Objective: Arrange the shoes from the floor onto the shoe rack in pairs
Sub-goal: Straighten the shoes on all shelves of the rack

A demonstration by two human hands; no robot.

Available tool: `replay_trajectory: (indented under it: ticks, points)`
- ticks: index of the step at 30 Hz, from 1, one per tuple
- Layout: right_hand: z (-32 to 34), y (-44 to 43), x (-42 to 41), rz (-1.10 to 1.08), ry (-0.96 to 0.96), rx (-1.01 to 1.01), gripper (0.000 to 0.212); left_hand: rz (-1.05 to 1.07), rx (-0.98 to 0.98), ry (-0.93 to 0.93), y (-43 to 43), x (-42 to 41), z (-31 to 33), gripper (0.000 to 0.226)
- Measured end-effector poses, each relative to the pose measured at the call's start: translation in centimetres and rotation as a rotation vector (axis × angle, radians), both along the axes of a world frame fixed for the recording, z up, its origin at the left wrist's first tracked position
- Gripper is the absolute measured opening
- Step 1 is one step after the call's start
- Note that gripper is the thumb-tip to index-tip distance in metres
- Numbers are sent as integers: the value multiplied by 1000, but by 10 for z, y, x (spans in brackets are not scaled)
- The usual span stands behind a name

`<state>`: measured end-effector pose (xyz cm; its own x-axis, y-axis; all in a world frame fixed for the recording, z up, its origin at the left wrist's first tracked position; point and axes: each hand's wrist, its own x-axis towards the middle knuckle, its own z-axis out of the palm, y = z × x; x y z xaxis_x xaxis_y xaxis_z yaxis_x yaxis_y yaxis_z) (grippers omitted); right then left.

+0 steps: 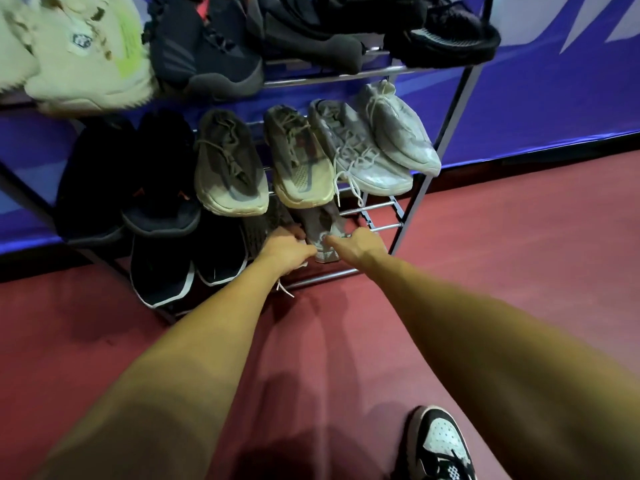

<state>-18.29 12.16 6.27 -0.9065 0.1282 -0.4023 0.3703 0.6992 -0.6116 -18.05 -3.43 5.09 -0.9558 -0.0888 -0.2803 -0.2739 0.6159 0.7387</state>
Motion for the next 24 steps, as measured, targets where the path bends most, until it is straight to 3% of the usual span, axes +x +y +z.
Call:
replay_trajectory:
  ticks: [7, 10, 16, 21, 24]
  points:
    - [-13, -10, -12, -80, -37, -19, 62, 66, 60, -71, -1, -13, -4, 26]
    - [-10, -9, -8, -147, -45, -86, 54, 56, 73, -78, -2, -10, 0, 22]
    - [-2, 0, 27, -244, -19, -282, 39, 115, 195, -93, 2, 9, 17, 47]
    - [2, 5, 72, -188, -80, -503, 16, 155, 273, -83, 2, 30, 21, 37]
    - [8, 7, 92, -88, -148, -502, 17, 158, 269, -63, 4, 47, 24, 35]
